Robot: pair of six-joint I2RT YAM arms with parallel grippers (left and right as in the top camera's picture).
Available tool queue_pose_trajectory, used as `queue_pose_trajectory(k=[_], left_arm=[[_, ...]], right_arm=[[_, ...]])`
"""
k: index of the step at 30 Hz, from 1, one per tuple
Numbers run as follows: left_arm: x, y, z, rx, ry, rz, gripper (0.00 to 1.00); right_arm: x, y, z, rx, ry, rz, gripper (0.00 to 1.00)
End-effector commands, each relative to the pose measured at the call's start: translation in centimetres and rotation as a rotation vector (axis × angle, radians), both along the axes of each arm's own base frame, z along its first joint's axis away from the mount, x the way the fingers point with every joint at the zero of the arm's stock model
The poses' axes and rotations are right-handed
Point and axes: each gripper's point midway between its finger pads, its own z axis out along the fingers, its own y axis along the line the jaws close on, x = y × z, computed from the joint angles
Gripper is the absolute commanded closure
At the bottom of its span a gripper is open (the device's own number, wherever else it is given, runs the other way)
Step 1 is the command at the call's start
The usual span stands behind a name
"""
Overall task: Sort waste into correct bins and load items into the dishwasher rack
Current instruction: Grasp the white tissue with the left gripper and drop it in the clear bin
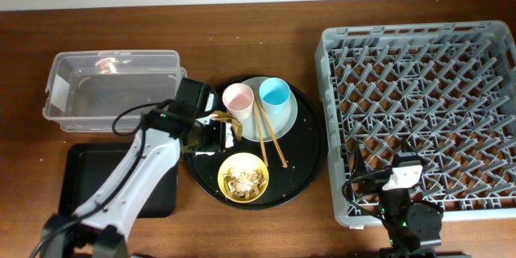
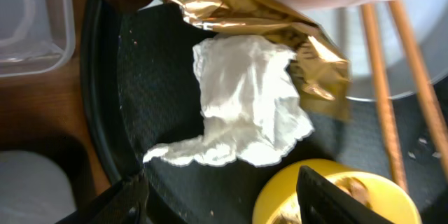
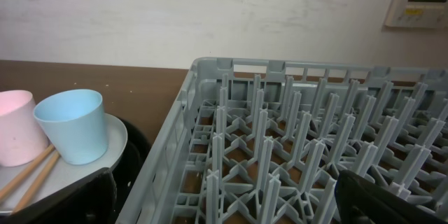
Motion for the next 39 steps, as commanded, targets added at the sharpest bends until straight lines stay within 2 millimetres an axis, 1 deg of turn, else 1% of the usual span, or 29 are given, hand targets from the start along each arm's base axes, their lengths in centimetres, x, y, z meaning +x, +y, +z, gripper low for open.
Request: queue_pose_trajectory(k=[1, 3, 6, 9, 10, 11, 14, 16, 18, 19, 20, 21, 22, 23, 24, 25, 26, 27, 28, 29, 30, 32, 33, 35, 38, 39], left_arm=[[0.2, 0.2, -2.8, 0.038, 0.056, 0.014, 0.33], [0.3, 0.2, -4.6, 0.051, 0.094, 0.014, 0.33], [0.3, 0.2, -6.1, 0.062, 0.124, 0.013, 0.33], [0.5, 0.2, -6.2, 0.059, 0.116, 0.013, 0.34], [0.7, 0.1, -6.2, 0.057, 0.109, 0.014, 0.4], [0.7, 0.1, -6.2, 0.056, 0.108, 0.013, 0.49], [0.1, 0.3, -6.3, 0.064, 0.133, 0.013, 0.86], [0.0, -0.2, -6.1, 0.038, 0.137, 0.01, 0.98], [0.1, -0.7, -5.4, 0.005, 0.129, 0.005, 1.0], [0.3, -0.8, -4.3, -0.001, 0.113, 0.007, 1.0], [0.6, -0.8, -2.1, -0.012, 0.078, 0.007, 1.0], [1.0, -0.9, -0.5, -0.02, 0.046, 0.007, 1.0], [1.6, -1.1, 1.9, -0.037, -0.014, 0.007, 1.0], [2.1, -1.2, 3.7, -0.055, -0.065, 0.007, 1.0], [2.7, -1.2, 6.6, -0.08, -0.149, 0.009, 1.0], [3.0, -0.7, 9.0, -0.077, -0.221, 0.027, 1.0], [3.2, 0.0, 10.4, -0.063, -0.27, 0.047, 1.0], [3.6, 1.8, 12.5, -0.008, -0.357, 0.098, 1.0], [3.8, 3.6, 13.7, 0.055, -0.411, 0.15, 1.0], [4.2, 6.0, 14.7, 0.136, -0.462, 0.228, 1.0], [4.4, 7.2, 14.9, 0.169, -0.476, 0.275, 1.0], [5.0, 9.2, 14.4, 0.214, -0.471, 0.334, 1.0], [6.5, 10.9, 12.1, 0.25, -0.424, 0.378, 1.0], [7.7, 12.3, 10.4, 0.286, -0.399, 0.415, 1.0], [10.3, 15.4, 7.0, 0.31, -0.369, 0.495, 1.0], [10.8, 16.2, 6.4, 0.311, -0.367, 0.514, 1.0]], right_arm=[[0.0, 0.0, -0.2, -0.002, 0.002, -0.001, 0.02], [0.0, 0.0, -0.2, -0.002, 0.002, -0.001, 0.02], [0.0, 0.0, -0.2, -0.002, 0.002, -0.001, 0.02], [0.0, 0.0, -0.2, -0.002, 0.002, -0.001, 0.02], [0.0, 0.0, -0.2, -0.002, 0.002, -0.001, 0.02], [0.0, 0.0, -0.2, -0.002, 0.002, -0.001, 0.02], [0.0, 0.0, -0.2, -0.002, 0.002, -0.001, 0.02], [0.0, 0.0, -0.2, -0.002, 0.002, -0.001, 0.02], [0.0, 0.0, -0.2, -0.002, 0.002, -0.001, 0.02], [0.0, 0.0, -0.2, -0.002, 0.002, -0.001, 0.02], [0.0, 0.0, -0.2, -0.002, 0.002, -0.001, 0.02], [0.0, 0.0, -0.2, -0.002, 0.002, -0.001, 0.02], [0.0, 0.0, -0.2, -0.002, 0.002, -0.001, 0.02], [0.0, 0.0, -0.2, -0.002, 0.002, -0.001, 0.01], [0.0, 0.0, -0.2, -0.002, 0.002, -0.001, 0.02], [0.0, 0.0, -0.2, -0.002, 0.002, -0.001, 0.01], [0.0, 0.0, -0.2, -0.002, 0.002, -0.001, 0.02], [0.0, 0.0, -0.2, -0.002, 0.002, -0.001, 0.02], [0.0, 0.0, -0.2, -0.002, 0.002, -0.001, 0.02], [0.0, 0.0, -0.2, -0.002, 0.002, -0.001, 0.02], [0.0, 0.0, -0.2, -0.002, 0.002, -0.001, 0.02], [0.0, 0.0, -0.2, -0.002, 0.002, -0.001, 0.02], [0.0, 0.0, -0.2, -0.002, 0.002, -0.001, 0.02], [0.0, 0.0, -0.2, -0.002, 0.002, -0.001, 0.02], [0.0, 0.0, -0.2, -0.002, 0.002, -0.001, 0.02], [0.0, 0.0, -0.2, -0.002, 0.002, -0.001, 0.02]])
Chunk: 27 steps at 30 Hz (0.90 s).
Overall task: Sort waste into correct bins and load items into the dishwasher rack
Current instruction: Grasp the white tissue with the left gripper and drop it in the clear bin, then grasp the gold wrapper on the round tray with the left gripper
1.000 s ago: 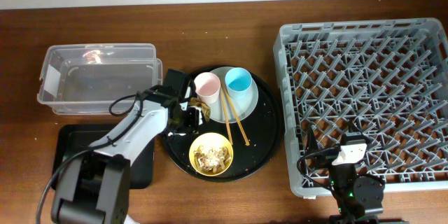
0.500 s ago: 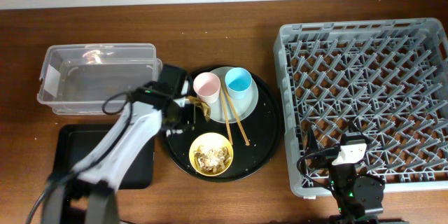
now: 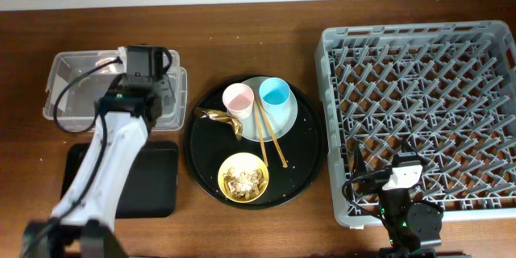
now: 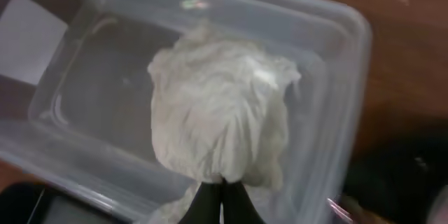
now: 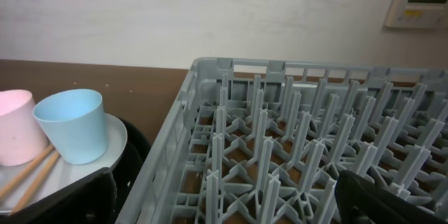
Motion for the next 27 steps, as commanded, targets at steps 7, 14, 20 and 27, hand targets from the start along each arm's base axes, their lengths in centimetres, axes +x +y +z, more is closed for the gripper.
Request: queue_pose_trajectory(k=[7, 14, 20, 27], left_arm=[[1.9, 4.1, -2.2, -0.007, -0.015, 0.106, 0.5], [-0.7, -2.3, 0.9, -0.185, 0.0, -0.086, 0.38], [-6.2, -9.2, 5.1, -0.425, -0.018, -0.097, 0.67], [-8.6, -12.0, -1.4, -0.639, 0.092, 0.397, 0.66]], right_arm=[[0.0, 0.0, -0.2, 0.001, 0.003, -0.001, 0.01], [0.0, 0.0, -0.2, 0.001, 0.003, -0.001, 0.02], [0.0, 0.0, -0.2, 0.001, 0.003, -0.001, 0.02], [0.0, 0.0, -0.2, 0.001, 0.003, -0.001, 0.02]])
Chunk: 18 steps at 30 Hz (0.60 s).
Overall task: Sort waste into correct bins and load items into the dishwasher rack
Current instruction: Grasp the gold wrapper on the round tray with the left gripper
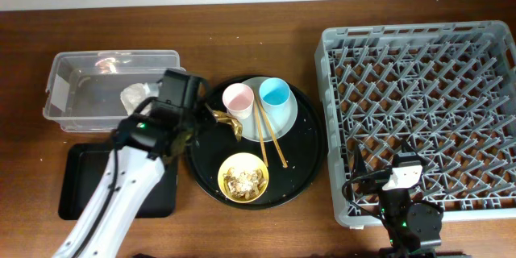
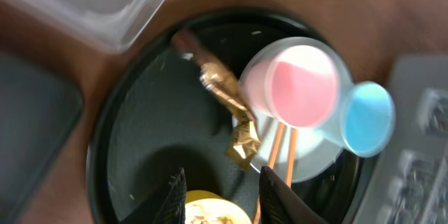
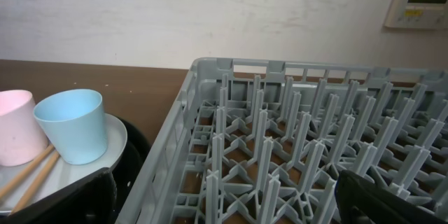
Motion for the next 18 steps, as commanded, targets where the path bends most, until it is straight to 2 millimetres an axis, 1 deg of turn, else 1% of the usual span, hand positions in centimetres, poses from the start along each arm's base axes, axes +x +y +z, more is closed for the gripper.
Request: queue_pose_trajectory(k=[1, 3, 5, 7, 10, 15, 18], left_arm=[[0.0, 0.4, -3.4, -0.066, 0.101, 0.258, 0.66], [0.7, 0.0, -4.7, -0.064, 0.12, 0.263, 0.65], [1.4, -0.7, -6.4, -0.073, 0.15, 0.253, 0.53], [1.9, -1.4, -7.7, -0.089, 0.177, 0.242, 0.53], [2.4, -1.6, -9.5, -0.075, 0.2, 0.243, 0.53], [3.4, -1.9, -11.0, -0.072, 0.197, 0.242, 0.53], [3.9, -2.0, -11.5, -0.071, 0.191, 0.233, 0.53]], right_arm=[[0.0, 0.0, -0.2, 0.0, 0.003, -0.001, 0.02], [0.0, 0.0, -0.2, 0.0, 0.003, -0.001, 0.02], [0.0, 0.0, -0.2, 0.0, 0.003, -0.001, 0.02], [0.0, 0.0, -0.2, 0.0, 0.003, -0.001, 0.02], [0.0, 0.0, -0.2, 0.0, 0.003, -0.001, 0.02], [0.0, 0.0, -0.2, 0.0, 0.003, -0.001, 0.02], [0.0, 0.0, -0.2, 0.0, 0.003, -0.001, 0.02]])
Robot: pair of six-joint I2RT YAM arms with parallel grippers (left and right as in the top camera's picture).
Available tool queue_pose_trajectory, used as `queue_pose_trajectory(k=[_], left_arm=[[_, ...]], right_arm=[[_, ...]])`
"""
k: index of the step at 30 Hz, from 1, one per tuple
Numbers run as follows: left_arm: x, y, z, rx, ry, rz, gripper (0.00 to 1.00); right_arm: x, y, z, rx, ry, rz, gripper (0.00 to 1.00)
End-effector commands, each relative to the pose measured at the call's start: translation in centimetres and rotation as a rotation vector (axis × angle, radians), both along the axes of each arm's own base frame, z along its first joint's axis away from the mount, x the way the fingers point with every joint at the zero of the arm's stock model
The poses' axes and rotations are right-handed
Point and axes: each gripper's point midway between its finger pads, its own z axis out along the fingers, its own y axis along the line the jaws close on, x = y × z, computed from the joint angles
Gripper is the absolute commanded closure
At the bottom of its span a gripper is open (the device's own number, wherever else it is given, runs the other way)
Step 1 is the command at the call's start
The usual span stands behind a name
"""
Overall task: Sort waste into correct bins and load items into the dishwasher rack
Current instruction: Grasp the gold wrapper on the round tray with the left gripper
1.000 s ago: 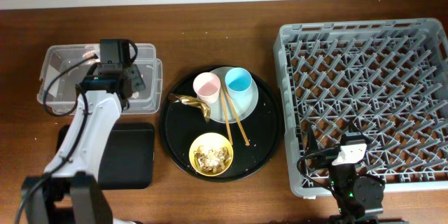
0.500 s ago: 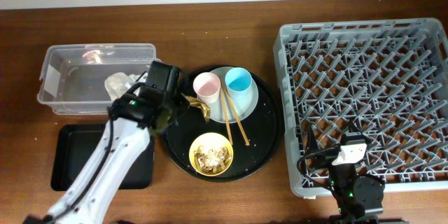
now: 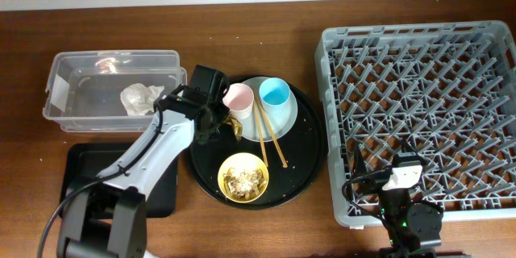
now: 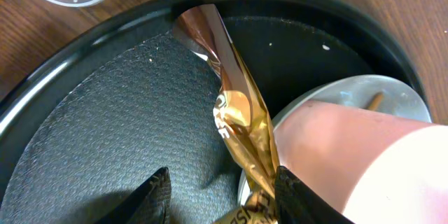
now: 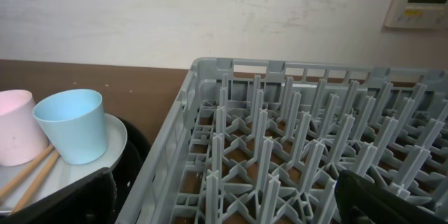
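A crumpled gold wrapper point(image 4: 234, 112) lies on the round black tray point(image 3: 310, 161), against the pink cup point(image 4: 350, 154). My left gripper point(image 4: 224, 206) hangs low over it, open, one finger on each side of the wrapper's near end. A white tissue point(image 3: 139, 97) lies in the clear plastic bin point(image 3: 64, 81). The pink cup point(image 3: 239, 98), a blue cup point(image 3: 275, 93) and chopsticks point(image 3: 270, 137) rest on a white plate point(image 3: 292, 113). A yellow bowl point(image 3: 244, 177) holds food scraps. My right gripper point(image 5: 224, 206) stands open at the near left corner of the grey dish rack point(image 3: 419, 113).
A black rectangular tray point(image 3: 81, 185) sits at the front left, below the clear bin. The left arm reaches across it to the round tray. The dish rack fills the right side of the table, with no dishes in it.
My left gripper was open high above the round tray. Now it is low at the gold wrapper beside the pink cup, still open. The right arm has not moved.
My left gripper was open over the white tissue on the round tray. Then it was shut on the tissue above the clear bin. Then the tissue lay in the bin and the gripper was open over the tray; now it straddles the gold wrapper.
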Motion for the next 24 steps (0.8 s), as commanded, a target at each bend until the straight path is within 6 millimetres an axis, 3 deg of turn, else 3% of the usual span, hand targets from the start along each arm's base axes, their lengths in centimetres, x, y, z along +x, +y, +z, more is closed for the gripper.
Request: queue_pose_trajectory(k=[1, 10, 18, 21, 24], left_arm=[[0.2, -0.3, -1.0, 0.005, 0.006, -0.023, 0.53], [0.6, -1.1, -1.0, 0.088, -0.044, -0.091, 0.53], [0.9, -1.3, -3.4, 0.113, -0.013, -0.098, 0.54], [0.8, -1.3, -3.4, 0.114, -0.013, -0.098, 0.64], [0.8, -1.3, -3.4, 0.117, -0.013, -0.106, 0.88]], right_arm=[[0.0, 0.0, -0.2, 0.001, 0.003, -0.001, 0.02], [0.0, 0.0, -0.2, 0.001, 0.003, -0.001, 0.02], [0.0, 0.0, -0.2, 0.001, 0.003, -0.001, 0.02], [0.0, 0.0, -0.2, 0.001, 0.003, -0.001, 0.02], [0.0, 0.0, -0.2, 0.001, 0.003, -0.001, 0.02]])
